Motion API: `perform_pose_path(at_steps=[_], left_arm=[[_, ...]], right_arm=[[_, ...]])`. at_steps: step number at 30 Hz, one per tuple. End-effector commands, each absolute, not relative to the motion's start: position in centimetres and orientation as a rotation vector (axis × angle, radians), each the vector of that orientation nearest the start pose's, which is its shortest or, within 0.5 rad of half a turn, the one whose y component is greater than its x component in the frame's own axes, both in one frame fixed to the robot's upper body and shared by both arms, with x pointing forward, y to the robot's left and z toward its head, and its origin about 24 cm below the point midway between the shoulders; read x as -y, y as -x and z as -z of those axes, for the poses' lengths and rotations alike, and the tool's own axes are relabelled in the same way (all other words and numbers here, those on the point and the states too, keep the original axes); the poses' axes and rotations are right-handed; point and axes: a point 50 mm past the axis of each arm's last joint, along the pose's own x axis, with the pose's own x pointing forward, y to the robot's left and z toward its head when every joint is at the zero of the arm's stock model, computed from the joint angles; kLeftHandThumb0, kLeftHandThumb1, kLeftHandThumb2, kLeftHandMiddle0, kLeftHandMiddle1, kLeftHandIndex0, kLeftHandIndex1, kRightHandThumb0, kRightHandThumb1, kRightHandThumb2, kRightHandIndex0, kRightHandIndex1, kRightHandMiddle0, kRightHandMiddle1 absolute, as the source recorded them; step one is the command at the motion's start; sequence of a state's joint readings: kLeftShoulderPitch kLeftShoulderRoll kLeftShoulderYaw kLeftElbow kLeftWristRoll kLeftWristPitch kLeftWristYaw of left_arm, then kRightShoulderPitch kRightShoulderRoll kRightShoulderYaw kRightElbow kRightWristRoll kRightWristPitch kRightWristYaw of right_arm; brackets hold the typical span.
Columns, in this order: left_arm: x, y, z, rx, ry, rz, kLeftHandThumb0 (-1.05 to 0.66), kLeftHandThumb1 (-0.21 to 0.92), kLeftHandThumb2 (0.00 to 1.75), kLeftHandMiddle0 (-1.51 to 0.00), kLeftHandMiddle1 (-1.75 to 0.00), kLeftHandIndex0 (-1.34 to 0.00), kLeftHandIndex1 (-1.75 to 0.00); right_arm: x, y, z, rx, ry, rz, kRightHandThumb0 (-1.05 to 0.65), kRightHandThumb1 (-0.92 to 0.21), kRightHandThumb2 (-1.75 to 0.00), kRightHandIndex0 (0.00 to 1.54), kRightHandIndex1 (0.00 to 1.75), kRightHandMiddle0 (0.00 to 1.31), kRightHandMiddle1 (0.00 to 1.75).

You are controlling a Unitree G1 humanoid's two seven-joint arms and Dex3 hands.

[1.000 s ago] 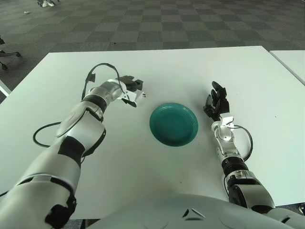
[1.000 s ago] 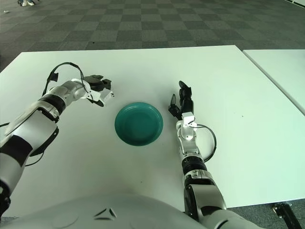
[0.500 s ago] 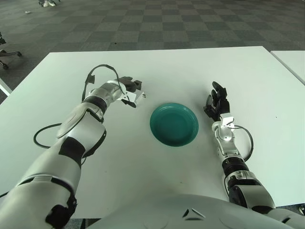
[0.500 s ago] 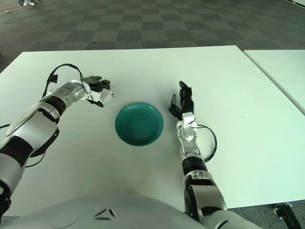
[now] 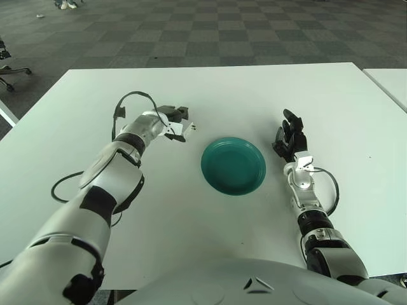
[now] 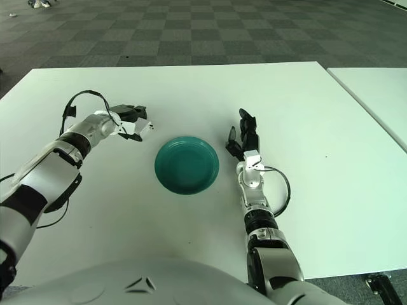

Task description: Put the charger into the plate.

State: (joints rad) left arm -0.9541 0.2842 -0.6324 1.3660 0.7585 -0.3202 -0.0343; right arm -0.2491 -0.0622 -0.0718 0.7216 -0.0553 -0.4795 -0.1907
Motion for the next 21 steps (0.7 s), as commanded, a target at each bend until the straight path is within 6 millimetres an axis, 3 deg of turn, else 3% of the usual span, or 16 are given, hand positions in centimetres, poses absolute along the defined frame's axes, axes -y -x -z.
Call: perform_pose_path(at_steps=[1,4,7,13,21], left_arm=[[-15.19,-34.90,0.38,-0.279,-1.450,0.642,-0.57,0.70,0.49,-0.34,-1.35,-0.25,-1.61],[-15.18,-34.76,0.65,-0.284,-1.403,0.589,-0.48,0.50,0.96,-0.61,-1.62,-0.44,-1.70],[-14.87,-34.81,0.64,-0.282,-1.341,0.538,-0.46,0.40,1.16,-0.78,-1.70,-0.53,-1.73],[-14.58,-34.46,1.11,-0.277,-1.273,0.478,-0.47,0.31,1.31,-0.99,-1.74,-0.60,-1.74],[-14.70,-34.27,1.19,-0.248,-1.237,0.451,-0.48,0.28,1.36,-1.08,-1.75,-0.63,-1.75]], right_arm=[[18.37,-21.48,8.39,-0.400,0.111,0.232,-0.75,-0.92,-0.93,0.14,0.00,0.00,0.54],[18.59,-21.49,8.34,-0.401,0.108,0.239,-0.74,-0.92,-0.92,0.15,0.00,0.00,0.55],[18.83,-21.49,8.28,-0.399,0.110,0.243,-0.74,-0.92,-0.92,0.16,0.01,0.00,0.56],[19.02,-21.40,8.06,-0.398,0.108,0.257,-0.72,-0.92,-0.92,0.16,0.01,0.00,0.56],[18.97,-21.69,7.83,-0.409,0.092,0.269,-0.70,-0.92,-0.92,0.18,0.01,0.00,0.60]])
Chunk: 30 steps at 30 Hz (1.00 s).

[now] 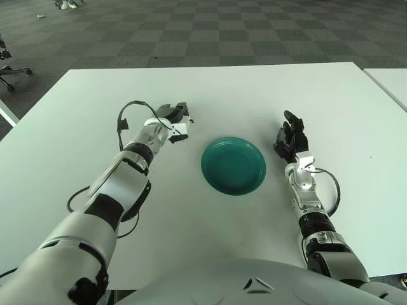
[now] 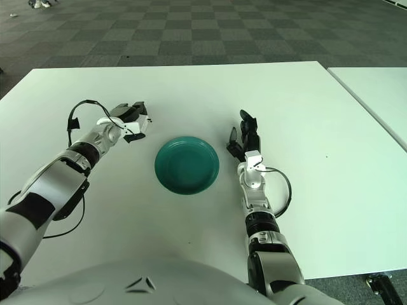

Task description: Put the charger into the plate.

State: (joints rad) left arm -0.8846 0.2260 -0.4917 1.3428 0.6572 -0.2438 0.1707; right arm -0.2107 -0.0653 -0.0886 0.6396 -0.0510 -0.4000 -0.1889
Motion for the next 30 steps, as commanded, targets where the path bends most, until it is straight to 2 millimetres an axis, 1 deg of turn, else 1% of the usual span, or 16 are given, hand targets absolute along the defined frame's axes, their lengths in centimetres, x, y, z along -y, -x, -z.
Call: perform_pose_path(at_steps=[1,6,10,15,17,21,24,27,30], left_arm=[[-14.7,-34.3,1.2,-0.245,-1.234,0.448,-0.48,0.27,1.37,-1.10,-1.75,-0.64,-1.75],[-14.9,-34.5,0.8,-0.239,-1.190,0.424,-0.48,0.27,1.37,-1.16,-1.75,-0.64,-1.75],[-14.7,-35.2,-0.4,-0.193,-1.101,0.381,-0.48,0.27,1.37,-1.18,-1.75,-0.64,-1.75],[-14.8,-35.3,-0.8,-0.156,-1.004,0.328,-0.47,0.29,1.34,-1.18,-1.75,-0.62,-1.75],[-14.9,-35.6,-1.3,-0.139,-0.964,0.313,-0.47,0.31,1.32,-1.17,-1.75,-0.61,-1.75],[-15.0,-36.9,-4.0,-0.049,-0.860,0.289,-0.46,0.33,1.30,-1.16,-1.75,-0.59,-1.75],[-14.7,-37.7,-6.2,0.057,-0.799,0.288,-0.46,0.34,1.29,-1.15,-1.75,-0.59,-1.75],[-14.4,-38.0,-7.9,0.158,-0.764,0.298,-0.46,0.34,1.28,-1.15,-1.75,-0.58,-1.75],[-14.0,-37.8,-10.3,0.345,-0.770,0.307,-0.45,0.34,1.28,-1.15,-1.75,-0.58,-1.75]], right_arm=[[19.0,-21.8,7.8,-0.410,0.091,0.270,-0.70,-0.92,-0.92,0.18,0.02,0.00,0.60],[19.0,-21.9,7.9,-0.413,0.089,0.271,-0.69,-0.92,-0.92,0.20,0.02,0.00,0.61],[19.0,-22.0,7.9,-0.409,0.084,0.271,-0.68,-0.92,-0.92,0.21,0.02,0.00,0.63],[18.8,-22.0,7.8,-0.401,0.080,0.267,-0.68,-0.92,-0.91,0.22,0.02,0.00,0.65],[18.8,-22.0,7.9,-0.403,0.079,0.266,-0.68,-0.92,-0.91,0.22,0.02,0.00,0.65],[18.7,-21.9,7.9,-0.404,0.084,0.267,-0.69,-0.92,-0.92,0.22,0.02,0.00,0.65],[18.8,-21.9,7.9,-0.406,0.087,0.266,-0.68,-0.92,-0.92,0.23,0.02,0.00,0.64],[18.7,-21.9,7.9,-0.406,0.087,0.265,-0.68,-0.92,-0.92,0.23,0.02,0.00,0.63],[18.6,-21.7,8.0,-0.407,0.092,0.262,-0.68,-0.92,-0.92,0.22,0.01,0.00,0.62]])
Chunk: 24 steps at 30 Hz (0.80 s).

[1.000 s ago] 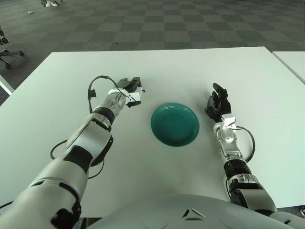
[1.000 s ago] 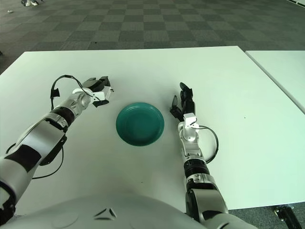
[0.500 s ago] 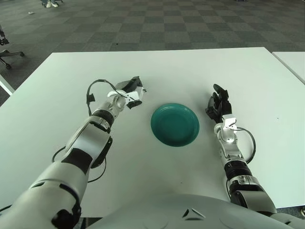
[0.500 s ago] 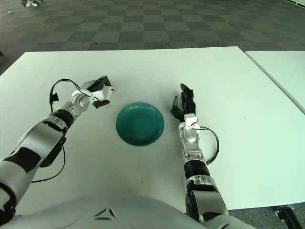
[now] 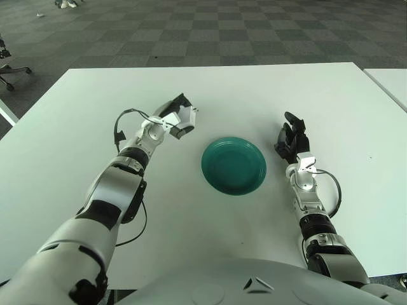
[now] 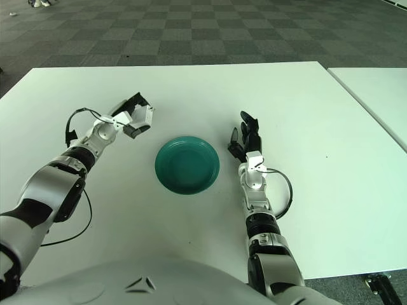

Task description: Put the charger into the plate.

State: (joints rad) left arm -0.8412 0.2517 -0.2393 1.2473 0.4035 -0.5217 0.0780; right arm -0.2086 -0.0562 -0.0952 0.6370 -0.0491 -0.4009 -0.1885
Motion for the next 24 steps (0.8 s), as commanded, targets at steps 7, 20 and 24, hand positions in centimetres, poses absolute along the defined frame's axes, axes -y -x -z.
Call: perform_pose_path(at_steps=[7,20,24], left_arm=[[-13.5,-36.5,-13.4,0.618,-0.795,0.319,-0.45,0.37,1.24,-1.16,-1.75,-0.56,-1.75],[-10.0,-32.4,-13.3,0.822,-0.865,0.552,-0.48,0.29,1.34,-1.19,-1.75,-0.62,-1.75],[-9.5,-31.7,-13.1,0.798,-0.929,0.650,-0.48,0.28,1.35,-1.19,-1.75,-0.63,-1.75]], right_arm=[[18.3,-21.7,8.1,-0.414,0.101,0.251,-0.69,-0.92,-0.92,0.22,0.01,0.00,0.62],[17.4,-21.9,8.6,-0.438,0.091,0.236,-0.69,-0.92,-0.92,0.21,0.00,0.00,0.61],[17.2,-21.9,8.9,-0.446,0.090,0.227,-0.69,-0.92,-0.92,0.22,0.01,0.00,0.64]])
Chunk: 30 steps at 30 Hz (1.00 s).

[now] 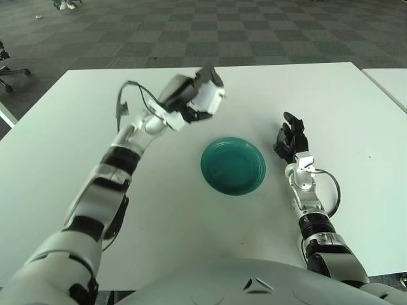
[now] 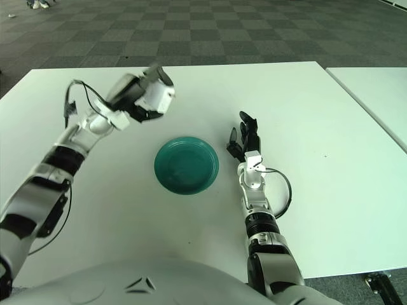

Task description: Put the charger into the plate.

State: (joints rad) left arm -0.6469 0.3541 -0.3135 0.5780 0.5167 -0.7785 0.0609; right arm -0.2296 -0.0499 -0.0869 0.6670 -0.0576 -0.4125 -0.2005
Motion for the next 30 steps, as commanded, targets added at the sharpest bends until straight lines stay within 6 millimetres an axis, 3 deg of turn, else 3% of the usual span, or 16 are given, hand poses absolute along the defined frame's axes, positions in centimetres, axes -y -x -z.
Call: perform_pose_path(at_steps=[1,11,21,30], left_arm=[[-9.2,-31.5,-13.1,0.794,-0.944,0.672,-0.48,0.29,1.35,-1.18,-1.75,-0.63,-1.75],[-6.8,-30.0,-10.9,0.735,-0.990,0.862,-0.47,0.30,1.33,-1.14,-1.75,-0.61,-1.75],[-5.3,-28.9,-9.2,0.696,-1.031,1.017,-0.47,0.32,1.30,-1.09,-1.75,-0.60,-1.75],[-4.3,-28.0,-8.0,0.691,-1.049,1.137,-0.47,0.31,1.32,-1.07,-1.75,-0.61,-1.75]], right_arm=[[17.2,-21.9,9.0,-0.446,0.091,0.224,-0.69,-0.92,-0.92,0.22,0.01,0.00,0.64],[16.7,-21.8,9.1,-0.430,0.059,0.213,-0.67,-0.92,-0.89,0.24,0.01,0.00,0.76],[16.4,-21.7,9.2,-0.407,0.021,0.212,-0.65,-0.92,-0.83,0.27,0.02,0.00,0.68],[16.1,-21.8,9.3,-0.402,-0.031,0.223,-0.67,-0.92,-0.81,0.29,0.02,0.00,0.75]])
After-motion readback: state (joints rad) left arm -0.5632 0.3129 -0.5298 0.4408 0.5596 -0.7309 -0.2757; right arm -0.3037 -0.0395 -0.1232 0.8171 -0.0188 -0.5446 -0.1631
